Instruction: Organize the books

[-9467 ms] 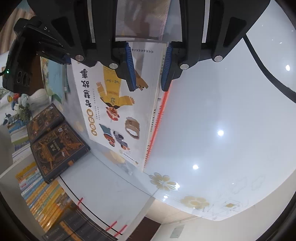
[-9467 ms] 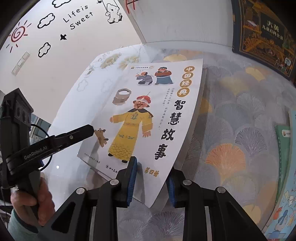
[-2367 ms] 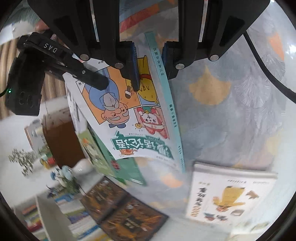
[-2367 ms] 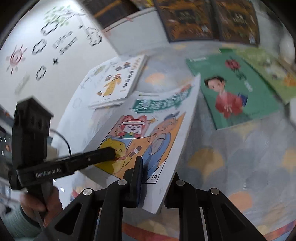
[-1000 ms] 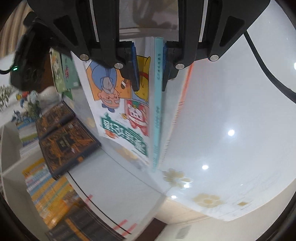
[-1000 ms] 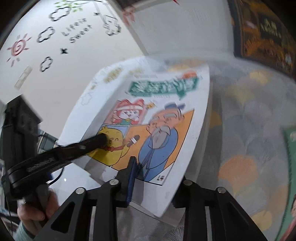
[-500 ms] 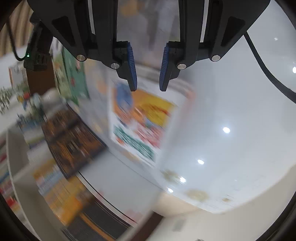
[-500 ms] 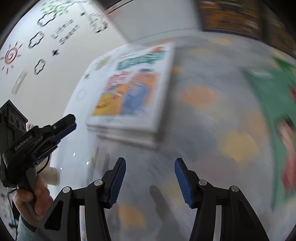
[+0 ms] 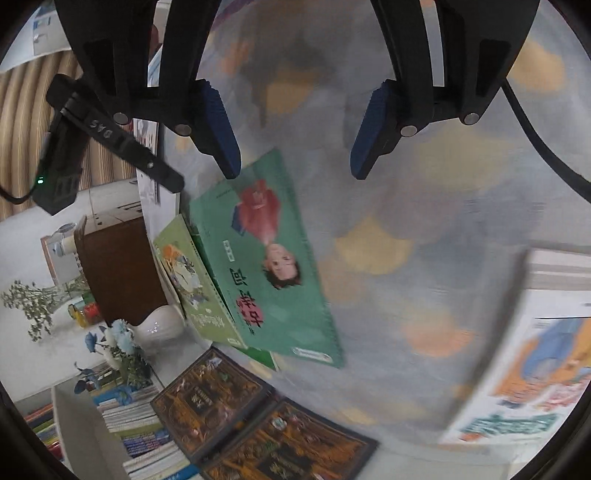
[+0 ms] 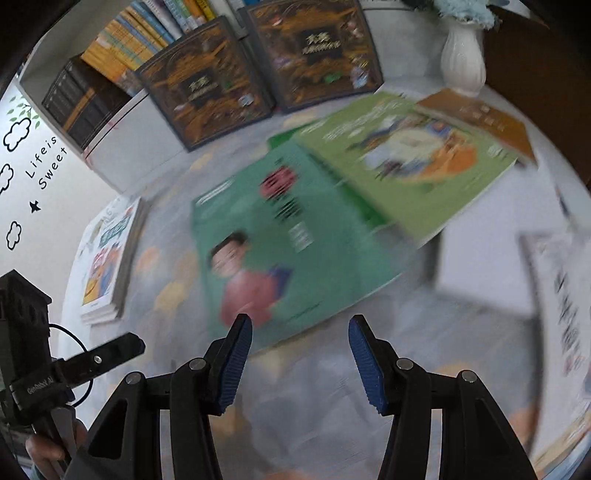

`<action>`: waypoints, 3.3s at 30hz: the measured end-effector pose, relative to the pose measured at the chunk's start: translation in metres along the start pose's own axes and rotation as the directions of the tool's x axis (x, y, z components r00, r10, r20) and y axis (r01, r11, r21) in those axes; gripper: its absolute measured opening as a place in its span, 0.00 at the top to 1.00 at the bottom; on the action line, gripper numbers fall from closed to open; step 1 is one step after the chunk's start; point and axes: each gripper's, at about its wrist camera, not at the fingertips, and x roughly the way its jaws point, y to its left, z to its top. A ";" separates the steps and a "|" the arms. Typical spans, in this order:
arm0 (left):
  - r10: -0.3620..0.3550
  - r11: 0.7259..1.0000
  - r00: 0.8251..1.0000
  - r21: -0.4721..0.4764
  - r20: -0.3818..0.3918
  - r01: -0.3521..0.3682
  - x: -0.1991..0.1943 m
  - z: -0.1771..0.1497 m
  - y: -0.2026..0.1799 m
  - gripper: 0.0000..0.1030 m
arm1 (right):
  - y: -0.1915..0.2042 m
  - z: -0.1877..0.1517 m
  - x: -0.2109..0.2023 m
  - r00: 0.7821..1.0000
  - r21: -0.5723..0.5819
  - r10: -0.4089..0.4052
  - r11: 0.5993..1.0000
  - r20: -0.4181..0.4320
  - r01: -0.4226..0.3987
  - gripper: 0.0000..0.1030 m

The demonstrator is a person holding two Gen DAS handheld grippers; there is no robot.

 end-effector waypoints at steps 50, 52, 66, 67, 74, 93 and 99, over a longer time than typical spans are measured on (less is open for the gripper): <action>0.136 0.990 0.990 0.032 -0.035 -0.135 0.035 -0.026 -0.031 0.44 | -0.034 -0.021 0.032 0.977 -0.186 0.029 0.980 -0.211 -0.069 0.62; 0.099 0.995 0.993 0.020 -0.069 -0.097 0.029 -0.042 -0.026 0.44 | -0.036 -0.042 0.021 0.977 -0.227 0.026 0.971 -0.212 -0.075 0.62; 0.091 0.989 0.995 -0.114 -0.049 -0.096 0.010 -0.121 -0.022 0.44 | -0.074 -0.095 -0.022 0.977 -0.260 0.012 0.963 -0.215 -0.070 0.64; 0.099 0.989 0.994 -0.109 -0.042 -0.103 0.011 -0.122 -0.024 0.44 | -0.073 -0.095 -0.020 0.977 -0.261 0.009 0.963 -0.213 -0.066 0.68; -0.070 0.970 0.997 -0.230 0.040 0.078 0.012 -0.121 -0.007 0.44 | -0.063 -0.101 -0.014 0.975 -0.290 0.046 0.951 -0.219 -0.110 0.76; -0.297 0.873 0.938 -0.348 0.178 0.343 0.016 -0.101 -0.022 0.92 | -0.096 -0.084 0.004 0.888 0.043 0.279 0.958 -0.366 -0.283 0.65; -0.434 0.730 0.866 -0.466 0.249 0.500 0.021 -0.089 -0.014 0.90 | -0.117 -0.077 0.003 0.831 0.207 0.421 0.906 -0.365 -0.368 0.45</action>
